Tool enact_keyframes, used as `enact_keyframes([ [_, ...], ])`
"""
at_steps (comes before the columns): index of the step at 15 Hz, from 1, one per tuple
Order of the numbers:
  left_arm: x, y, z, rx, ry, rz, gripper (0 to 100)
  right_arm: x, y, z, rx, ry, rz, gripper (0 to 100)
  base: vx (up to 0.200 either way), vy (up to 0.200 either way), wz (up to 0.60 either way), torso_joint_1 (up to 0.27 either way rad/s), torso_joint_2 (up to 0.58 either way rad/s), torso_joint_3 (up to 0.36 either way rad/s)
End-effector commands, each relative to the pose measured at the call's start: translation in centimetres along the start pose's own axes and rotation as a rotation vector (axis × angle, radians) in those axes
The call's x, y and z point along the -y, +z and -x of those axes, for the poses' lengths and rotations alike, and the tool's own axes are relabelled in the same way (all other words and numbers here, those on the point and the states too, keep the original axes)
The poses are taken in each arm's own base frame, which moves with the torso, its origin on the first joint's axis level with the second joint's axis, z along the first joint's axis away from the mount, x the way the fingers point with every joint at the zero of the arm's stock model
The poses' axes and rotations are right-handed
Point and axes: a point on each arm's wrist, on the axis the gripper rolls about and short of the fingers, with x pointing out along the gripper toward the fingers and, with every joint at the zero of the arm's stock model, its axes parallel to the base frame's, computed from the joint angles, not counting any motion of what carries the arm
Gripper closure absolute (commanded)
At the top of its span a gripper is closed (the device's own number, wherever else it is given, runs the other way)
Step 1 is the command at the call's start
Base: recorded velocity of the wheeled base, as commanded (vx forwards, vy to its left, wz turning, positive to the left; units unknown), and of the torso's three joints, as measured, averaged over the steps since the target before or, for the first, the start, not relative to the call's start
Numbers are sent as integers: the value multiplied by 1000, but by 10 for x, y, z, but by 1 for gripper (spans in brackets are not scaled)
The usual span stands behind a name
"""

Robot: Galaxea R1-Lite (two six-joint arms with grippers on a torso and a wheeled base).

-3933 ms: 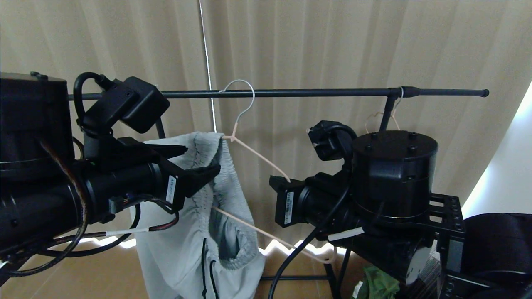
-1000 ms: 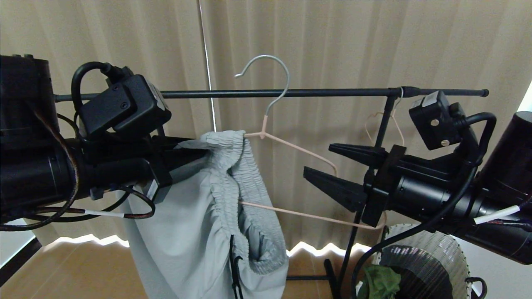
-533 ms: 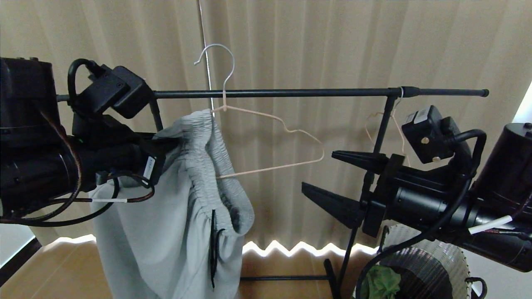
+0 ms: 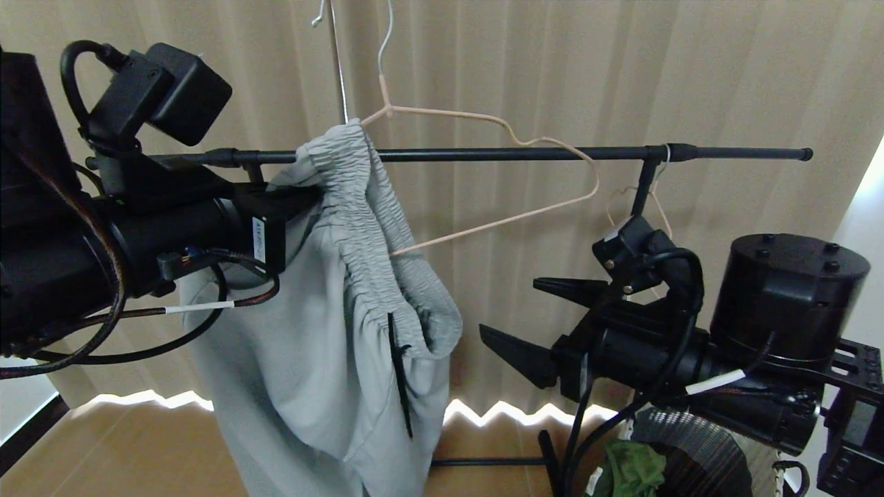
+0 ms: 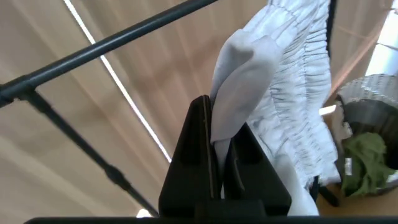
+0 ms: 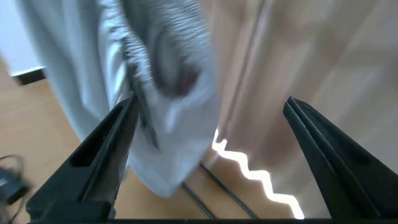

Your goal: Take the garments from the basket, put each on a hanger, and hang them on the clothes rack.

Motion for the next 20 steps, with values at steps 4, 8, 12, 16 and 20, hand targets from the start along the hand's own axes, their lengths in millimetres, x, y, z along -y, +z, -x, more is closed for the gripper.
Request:
enact_keyframes([
  [4, 1, 10, 10, 65, -74, -1, 100, 2, -16, -29, -62, -21, -4, 0, 0, 0, 0, 0, 0, 0],
  [8, 0, 15, 16, 98, -66, -2, 100, 3, -23, -31, -85, -44, -5, 100, 0, 0, 0, 0, 0, 0],
  [12, -3, 11, 20, 86, -47, -7, 100, 15, -19, -23, -71, -126, -10, 100, 0, 0, 0, 0, 0, 0],
  [16, -17, -18, 25, -16, 26, -215, 100, 45, -3, -2, -13, -240, -25, 100, 0, 0, 0, 0, 0, 0],
  [20, -17, -34, 30, -66, 28, -262, 100, 73, 8, 7, 30, -342, -38, 100, 0, 0, 0, 0, 0, 0],
])
